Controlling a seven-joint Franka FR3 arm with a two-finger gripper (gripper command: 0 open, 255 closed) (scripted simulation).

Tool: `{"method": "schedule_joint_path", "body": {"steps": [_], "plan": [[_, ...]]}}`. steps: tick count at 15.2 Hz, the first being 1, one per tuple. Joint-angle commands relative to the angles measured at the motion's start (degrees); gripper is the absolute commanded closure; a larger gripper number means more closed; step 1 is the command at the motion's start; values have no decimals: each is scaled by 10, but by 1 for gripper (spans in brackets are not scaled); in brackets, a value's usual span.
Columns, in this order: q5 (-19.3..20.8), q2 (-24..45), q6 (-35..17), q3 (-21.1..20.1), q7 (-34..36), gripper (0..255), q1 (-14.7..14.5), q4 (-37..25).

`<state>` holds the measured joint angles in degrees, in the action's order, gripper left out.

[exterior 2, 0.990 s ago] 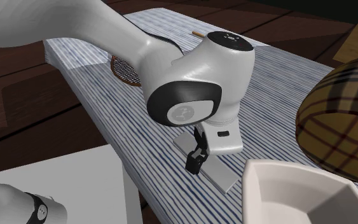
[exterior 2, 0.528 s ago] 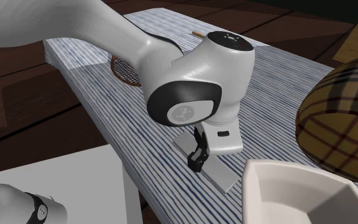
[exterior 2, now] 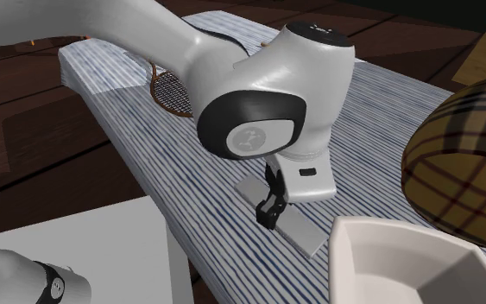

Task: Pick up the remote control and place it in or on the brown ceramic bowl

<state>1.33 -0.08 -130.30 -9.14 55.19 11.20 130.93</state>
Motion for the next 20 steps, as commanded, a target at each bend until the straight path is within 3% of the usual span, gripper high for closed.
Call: {"method": "schedule_joint_path", "body": {"steps": [1, 20], "plan": [[-2, -10, 14, -1, 0, 255, -1, -4], [-14, -72, 160, 2, -11, 255, 0, -89]]}}
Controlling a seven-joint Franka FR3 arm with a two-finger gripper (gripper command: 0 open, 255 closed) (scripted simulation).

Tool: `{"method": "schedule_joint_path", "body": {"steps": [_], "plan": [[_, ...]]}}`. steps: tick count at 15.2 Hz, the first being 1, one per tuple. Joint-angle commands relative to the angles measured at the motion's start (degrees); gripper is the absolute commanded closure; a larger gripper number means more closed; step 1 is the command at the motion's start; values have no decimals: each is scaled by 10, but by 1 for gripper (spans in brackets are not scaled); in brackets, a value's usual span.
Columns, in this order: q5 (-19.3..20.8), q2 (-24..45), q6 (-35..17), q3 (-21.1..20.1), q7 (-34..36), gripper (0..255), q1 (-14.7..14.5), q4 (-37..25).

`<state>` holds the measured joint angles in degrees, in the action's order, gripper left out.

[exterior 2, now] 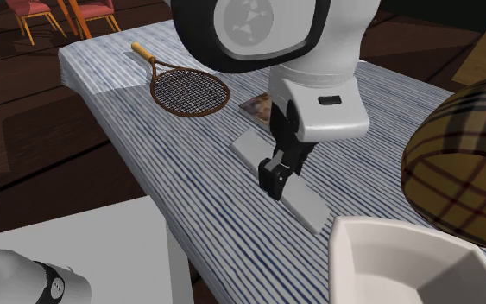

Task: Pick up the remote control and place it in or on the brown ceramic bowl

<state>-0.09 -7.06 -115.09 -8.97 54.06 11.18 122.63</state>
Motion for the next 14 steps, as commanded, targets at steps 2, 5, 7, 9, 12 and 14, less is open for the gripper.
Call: {"method": "schedule_joint_path", "body": {"steps": [2, 5, 7, 9, 12, 14], "plan": [[-1, -6, 23, 0, 0, 255, 0, -18], [-2, -11, 46, 1, -1, 255, 0, -36], [-2, -13, 62, 1, -2, 255, 0, -49], [-2, -16, 75, 1, -2, 255, 0, -60], [5, 18, 79, 20, -34, 255, 16, -98], [9, 43, 83, 32, -55, 255, 27, -127]]}}
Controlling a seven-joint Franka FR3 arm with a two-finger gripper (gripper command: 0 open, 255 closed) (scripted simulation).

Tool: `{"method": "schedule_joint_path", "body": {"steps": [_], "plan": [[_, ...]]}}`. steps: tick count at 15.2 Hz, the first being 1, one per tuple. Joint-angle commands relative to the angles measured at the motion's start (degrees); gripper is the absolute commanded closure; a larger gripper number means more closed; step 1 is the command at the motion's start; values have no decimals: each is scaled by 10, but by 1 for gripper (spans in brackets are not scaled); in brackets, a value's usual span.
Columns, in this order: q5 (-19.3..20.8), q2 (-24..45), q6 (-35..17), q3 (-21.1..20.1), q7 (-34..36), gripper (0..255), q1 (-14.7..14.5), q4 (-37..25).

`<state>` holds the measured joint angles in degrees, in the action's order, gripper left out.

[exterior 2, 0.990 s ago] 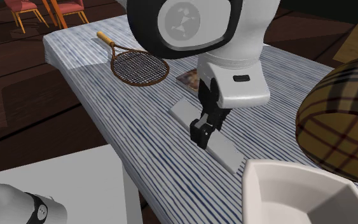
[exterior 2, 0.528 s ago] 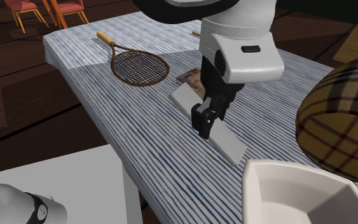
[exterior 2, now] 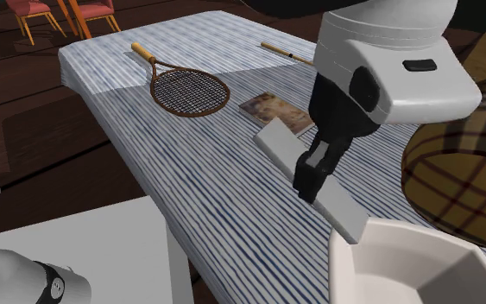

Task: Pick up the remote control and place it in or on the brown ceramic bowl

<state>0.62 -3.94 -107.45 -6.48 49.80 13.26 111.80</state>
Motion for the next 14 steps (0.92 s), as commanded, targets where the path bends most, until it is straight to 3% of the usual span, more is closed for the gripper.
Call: {"method": "schedule_joint_path", "body": {"steps": [1, 14], "plan": [[4, 25, 9, 13, -23, 255, 11, -34], [6, 224, 77, 64, -141, 255, 77, -304]]}}
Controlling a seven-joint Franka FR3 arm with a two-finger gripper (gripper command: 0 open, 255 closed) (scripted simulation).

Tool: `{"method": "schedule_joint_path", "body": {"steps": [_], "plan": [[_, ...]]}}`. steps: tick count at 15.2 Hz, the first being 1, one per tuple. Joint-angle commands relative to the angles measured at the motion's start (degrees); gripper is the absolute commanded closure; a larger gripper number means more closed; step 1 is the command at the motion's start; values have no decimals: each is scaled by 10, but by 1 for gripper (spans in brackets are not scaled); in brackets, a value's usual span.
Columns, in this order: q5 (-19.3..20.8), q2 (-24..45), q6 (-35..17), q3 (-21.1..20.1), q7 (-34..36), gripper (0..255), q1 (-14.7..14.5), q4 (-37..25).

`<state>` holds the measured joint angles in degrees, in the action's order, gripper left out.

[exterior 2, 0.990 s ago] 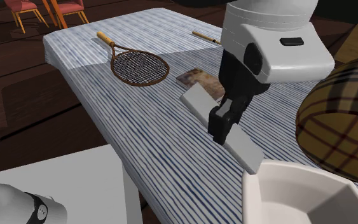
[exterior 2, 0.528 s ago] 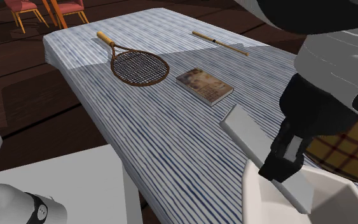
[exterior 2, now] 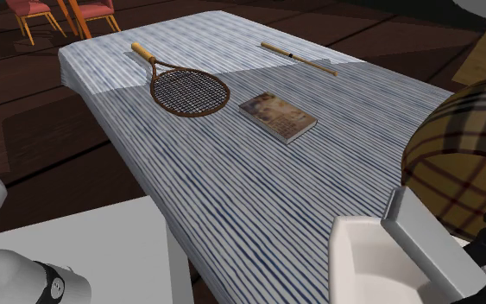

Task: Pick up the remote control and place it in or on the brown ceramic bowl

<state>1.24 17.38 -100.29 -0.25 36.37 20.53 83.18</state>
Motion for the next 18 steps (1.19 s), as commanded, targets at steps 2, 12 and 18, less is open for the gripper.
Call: {"method": "schedule_joint_path", "body": {"steps": [2, 12, 18], "plan": [[-1, 11, -10, 2, -6, 255, 4, -1], [0, 17, -85, 2, -5, 255, 4, 67], [0, 20, -101, 2, -5, 255, 4, 81]]}}
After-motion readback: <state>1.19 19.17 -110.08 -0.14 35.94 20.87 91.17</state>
